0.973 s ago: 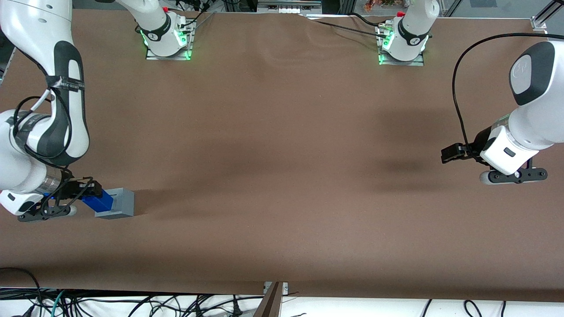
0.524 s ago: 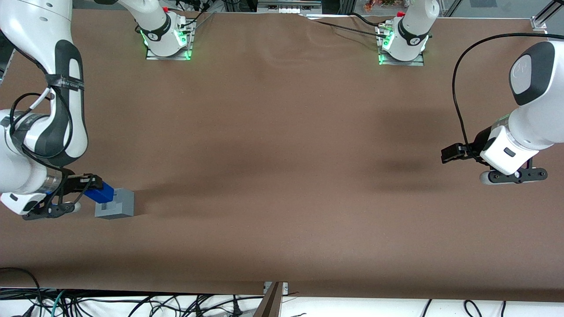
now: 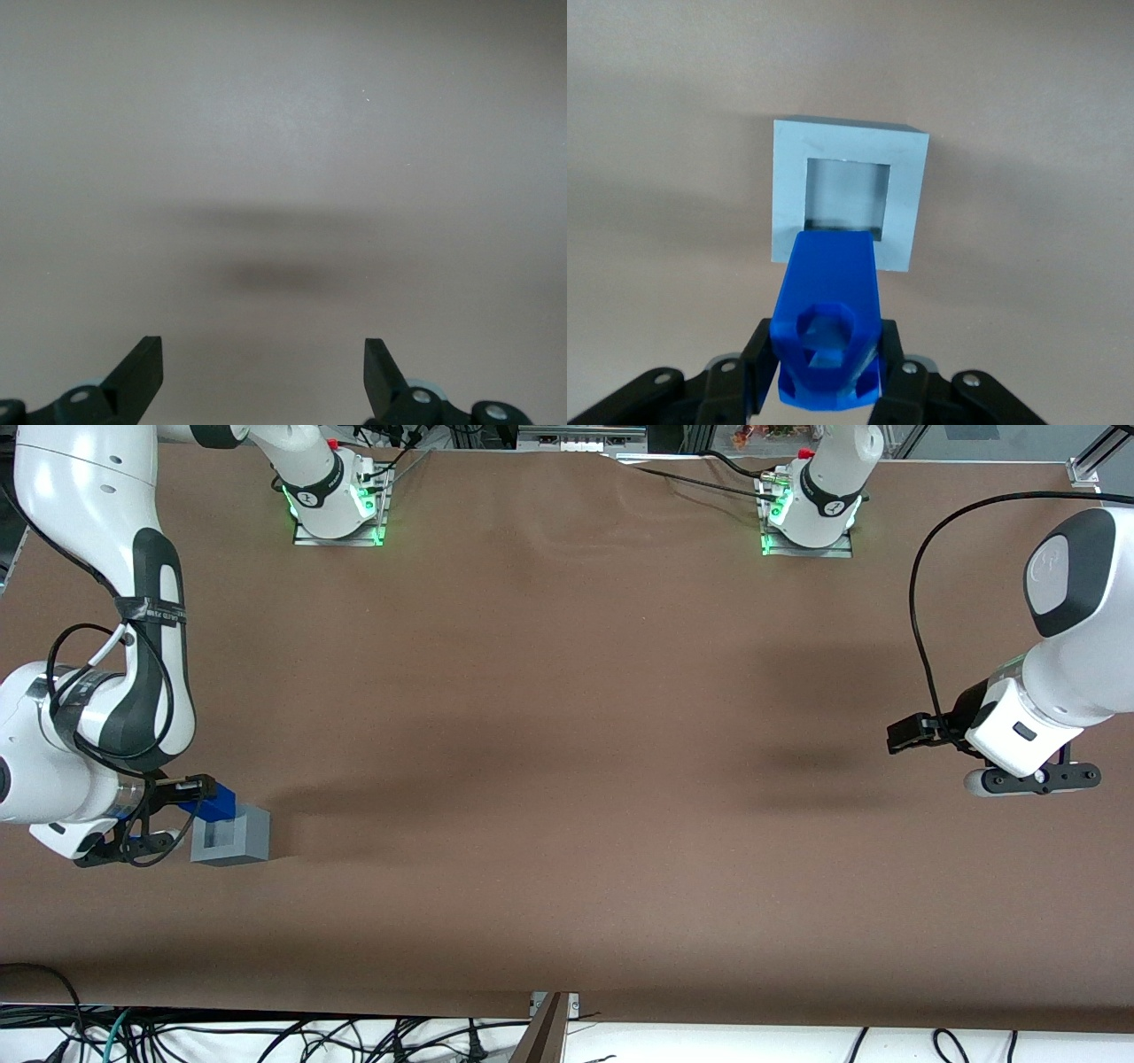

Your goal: Insert blue part into gray base with right arm

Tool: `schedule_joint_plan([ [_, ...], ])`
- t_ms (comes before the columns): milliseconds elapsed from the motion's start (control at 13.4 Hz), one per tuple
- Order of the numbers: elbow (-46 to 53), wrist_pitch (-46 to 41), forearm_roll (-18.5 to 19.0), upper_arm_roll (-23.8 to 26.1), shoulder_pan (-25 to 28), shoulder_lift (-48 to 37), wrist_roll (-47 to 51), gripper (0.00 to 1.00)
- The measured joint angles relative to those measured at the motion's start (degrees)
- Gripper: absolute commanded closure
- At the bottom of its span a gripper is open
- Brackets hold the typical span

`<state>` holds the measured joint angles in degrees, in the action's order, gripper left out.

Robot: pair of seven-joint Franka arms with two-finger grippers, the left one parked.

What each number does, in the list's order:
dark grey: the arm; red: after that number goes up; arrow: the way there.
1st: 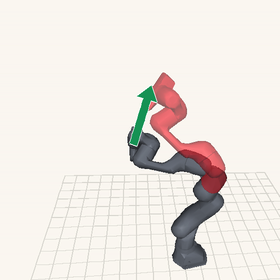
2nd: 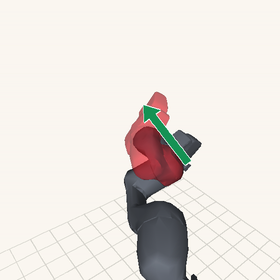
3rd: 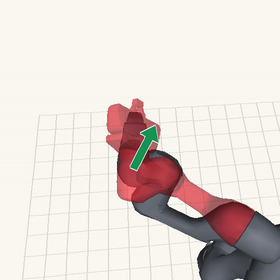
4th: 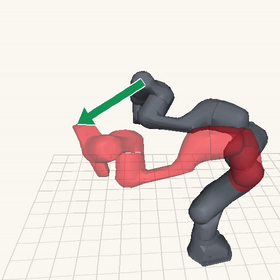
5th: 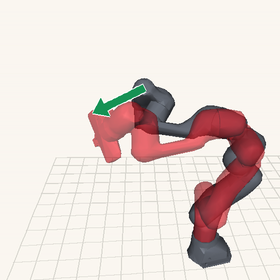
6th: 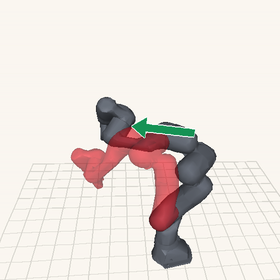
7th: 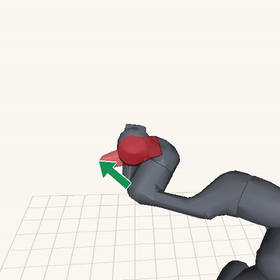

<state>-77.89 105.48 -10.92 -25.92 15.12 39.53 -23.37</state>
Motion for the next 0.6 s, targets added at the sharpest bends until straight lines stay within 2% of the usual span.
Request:
schedule_joint_plan([
  [599, 3.4, 0.0, 0.82, 0.0, -0.02, 0.38, -0.32, 0.81],
])
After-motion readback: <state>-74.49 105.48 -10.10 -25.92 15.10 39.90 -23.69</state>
